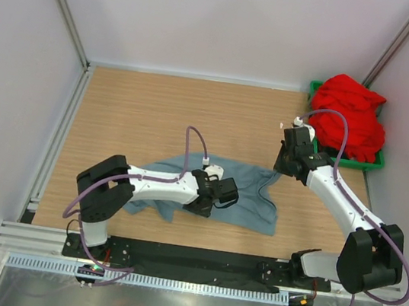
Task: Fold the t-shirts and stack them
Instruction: Flatten the tshirt out
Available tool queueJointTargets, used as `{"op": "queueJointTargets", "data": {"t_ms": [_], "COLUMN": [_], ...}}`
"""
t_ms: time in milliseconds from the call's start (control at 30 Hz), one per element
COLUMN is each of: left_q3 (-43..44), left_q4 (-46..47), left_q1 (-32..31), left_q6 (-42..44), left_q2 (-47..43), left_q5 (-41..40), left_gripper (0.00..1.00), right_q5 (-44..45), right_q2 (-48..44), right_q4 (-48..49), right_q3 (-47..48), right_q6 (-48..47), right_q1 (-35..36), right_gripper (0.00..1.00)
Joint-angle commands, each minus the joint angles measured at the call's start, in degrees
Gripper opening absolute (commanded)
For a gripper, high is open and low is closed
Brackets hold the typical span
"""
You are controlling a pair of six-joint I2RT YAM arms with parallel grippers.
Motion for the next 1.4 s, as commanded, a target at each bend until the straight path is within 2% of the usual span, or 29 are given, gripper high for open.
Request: {"op": "queueJointTargets", "data": {"t_ms": [0,200,267,300,433,600,700,833,1033,1067,1167,1300,1367], "left_q3": [1.7,2.0,2.4,3.1,7.1,13.2,19.5,27.3,41.0,45.3,50.7,52.2,52.1], "left_q4": [-2.1,-2.6,-3.4,-4.0,-13.5,-21.7,-29.8,-34.8,-36.4,-36.2,-32.6,-24.2,-21.7], "left_q1": [-0.3,-0.3,-0.3,-0.3,-0.3,-0.3,-0.3,-0.3,-0.3,-0.3,-0.3,-0.3,-0.3], "left_q6": [-1.4,-0.9,-0.8,-0.7,-0.6,1.6,4.3,9.9,21.3,22.6,28.4,35.5,39.3], "left_q2": [1.0,2.1,1.8,1.4,-2.9,-13.6,-20.0,-27.9,-34.2,-35.4,-38.0,-43.8,-45.3], "left_q5": [-3.6,-4.3,-4.7,-5.4,-9.9,-14.6,-17.6,-20.3,-21.9,-21.5,-17.4,-11.7,-9.2], "left_gripper": [0.39,0.22,0.02,0.00,0.00,0.00,0.00,0.00,0.00,0.00,0.00,0.00,0.00], "right_q5": [0.0,0.1,0.0,-0.1,0.0,-1.6,-4.6,-10.6,-18.1,-18.4,-19.4,-18.4,-12.9], "right_q2": [-0.4,-0.2,-0.2,-0.3,-1.4,-5.7,-10.6,-19.0,-29.9,-31.5,-37.7,-49.1,-53.9], "right_q4": [1.2,1.0,0.9,0.7,-1.6,-5.4,-8.3,-10.7,-12.6,-12.9,-12.3,-5.4,-2.8], "right_q3": [0.1,0.1,0.1,0.4,1.8,5.5,9.1,14.9,25.4,26.4,30.1,29.2,28.8], "right_q6": [-0.2,-0.4,-0.4,-0.4,-0.6,-0.1,0.5,0.8,-1.6,-2.1,-3.7,-4.5,-5.3], "right_q1": [-0.2,-0.2,-0.3,-0.2,-0.2,-0.2,-0.1,-0.2,-0.2,-0.2,-0.2,-0.2,-0.2], "right_gripper": [0.01,0.01,0.01,0.01,0.01,0.01,0.01,0.01,0.01,0.01,0.01,0.02,0.01]}}
